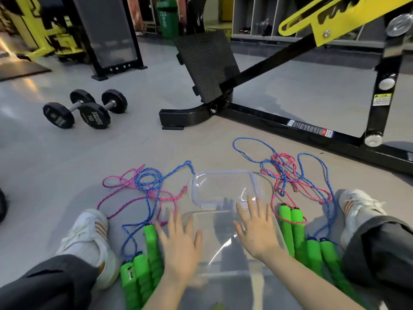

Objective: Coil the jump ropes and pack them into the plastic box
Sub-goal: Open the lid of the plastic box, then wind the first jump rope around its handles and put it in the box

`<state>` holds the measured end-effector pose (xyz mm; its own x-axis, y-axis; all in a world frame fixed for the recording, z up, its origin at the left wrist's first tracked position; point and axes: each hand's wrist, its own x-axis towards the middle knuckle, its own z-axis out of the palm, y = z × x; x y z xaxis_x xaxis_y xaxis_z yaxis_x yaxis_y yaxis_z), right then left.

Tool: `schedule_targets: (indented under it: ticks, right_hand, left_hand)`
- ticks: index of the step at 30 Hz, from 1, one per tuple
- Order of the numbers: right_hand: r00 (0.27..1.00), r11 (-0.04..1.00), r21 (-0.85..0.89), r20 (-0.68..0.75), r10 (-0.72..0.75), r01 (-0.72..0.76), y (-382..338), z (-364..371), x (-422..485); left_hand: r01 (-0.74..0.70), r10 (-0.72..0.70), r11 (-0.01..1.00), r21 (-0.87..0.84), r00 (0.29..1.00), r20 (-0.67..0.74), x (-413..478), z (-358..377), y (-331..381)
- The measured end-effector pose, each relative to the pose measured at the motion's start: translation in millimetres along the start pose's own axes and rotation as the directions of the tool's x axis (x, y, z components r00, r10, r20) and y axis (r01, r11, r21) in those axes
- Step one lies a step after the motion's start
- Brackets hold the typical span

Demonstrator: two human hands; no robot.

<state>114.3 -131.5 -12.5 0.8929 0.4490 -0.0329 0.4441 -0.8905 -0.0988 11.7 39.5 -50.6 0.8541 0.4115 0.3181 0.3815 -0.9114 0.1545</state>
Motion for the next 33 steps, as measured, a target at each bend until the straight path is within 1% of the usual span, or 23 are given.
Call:
schedule_targets:
  ticks: [2, 3, 5, 7, 8, 9, 13, 16, 19, 20, 22, 23, 24, 25, 26, 28, 31, 33]
  right_hand:
    - [0.999, 0.999, 0.009, 0.026, 0.041, -0.041, 5, 10, -26]
    - [0.996, 0.997, 0.026, 0.042, 0.076, -0.077, 9, 17, -37]
    - [0.992, 0.992, 0.024, 0.027, 0.124, -0.125, 14, 27, -57]
    - [0.982, 0.982, 0.071, 0.095, 0.165, -0.172, 16, 33, -67]
    - [0.975, 0.977, 0.09, 0.132, 0.181, -0.194, 16, 35, -69]
    - [0.971, 0.971, 0.104, 0.136, 0.199, -0.213, 17, 36, -69]
    - [0.963, 0.954, 0.143, 0.094, 0.253, -0.265, 23, 33, -58]
    - [0.981, 0.981, 0.061, 0.074, 0.181, -0.185, 35, 31, -40]
    - [0.978, 0.983, 0.025, 0.1, 0.18, -0.184, 37, 22, -26]
    - [0.978, 0.982, 0.015, 0.1, 0.184, -0.186, 36, 20, -25]
    - [0.984, 0.985, -0.005, 0.049, 0.171, -0.171, 31, 22, -26]
    - [0.991, 0.991, -0.027, 0.034, 0.132, -0.131, 26, 23, -29]
    - [0.996, 0.997, -0.021, 0.05, 0.072, -0.071, 22, 26, -32]
    - [0.995, 1.0, -0.022, 0.095, 0.017, -0.015, 17, 26, -37]
    - [0.988, 1.0, -0.014, 0.152, -0.018, 0.02, 12, 28, -41]
    - [0.983, 0.995, -0.024, 0.159, -0.091, 0.096, 6, 36, -49]
    - [0.985, 0.991, -0.039, 0.115, -0.125, 0.131, 0, 44, -54]
    - [0.985, 0.99, -0.051, 0.113, -0.127, 0.133, 1, 49, -54]
  left_hand:
    - [-0.019, 0.019, 0.999, -0.035, 1.0, -0.004, -34, -1, 6]
    - [-0.041, 0.042, 0.998, -0.055, 0.999, 0.021, -49, 0, 9]
    - [-0.108, 0.115, 0.989, -0.101, 0.991, 0.072, -73, 4, 16]
    - [-0.103, 0.119, 0.985, -0.136, 0.986, 0.119, -84, 12, 20]
    - [-0.09, 0.108, 0.984, -0.153, 0.987, 0.115, -87, 17, 21]
    - [-0.089, 0.103, 0.984, -0.156, 0.991, 0.09, -87, 21, 22]
    - [-0.121, 0.128, 0.985, -0.119, 0.99, 0.058, -79, 27, 23]
    - [-0.175, 0.179, 0.982, -0.076, 0.982, 0.052, -65, 32, 22]
    - [-0.218, 0.219, 0.976, -0.018, 0.974, 0.061, -50, 32, 16]
    - [-0.214, 0.214, 0.977, -0.004, 0.975, 0.065, -48, 30, 13]
    - [-0.181, 0.18, 0.984, 0.001, 0.981, 0.068, -50, 23, 6]
    - [-0.157, 0.157, 0.988, -0.001, 0.985, 0.067, -53, 19, 2]
    - [-0.142, 0.142, 0.99, -0.003, 0.988, 0.061, -57, 16, 0]
    - [-0.149, 0.149, 0.989, 0.0, 0.987, 0.058, -62, 14, -2]
    - [-0.177, 0.177, 0.984, 0.0, 0.982, 0.067, -66, 14, -3]
    - [-0.256, 0.256, 0.967, -0.007, 0.964, 0.069, -73, 19, -1]
    - [-0.249, 0.252, 0.967, -0.045, 0.965, 0.076, -71, 27, 5]
    - [-0.267, 0.267, 0.964, -0.019, 0.96, 0.087, -64, 28, 4]
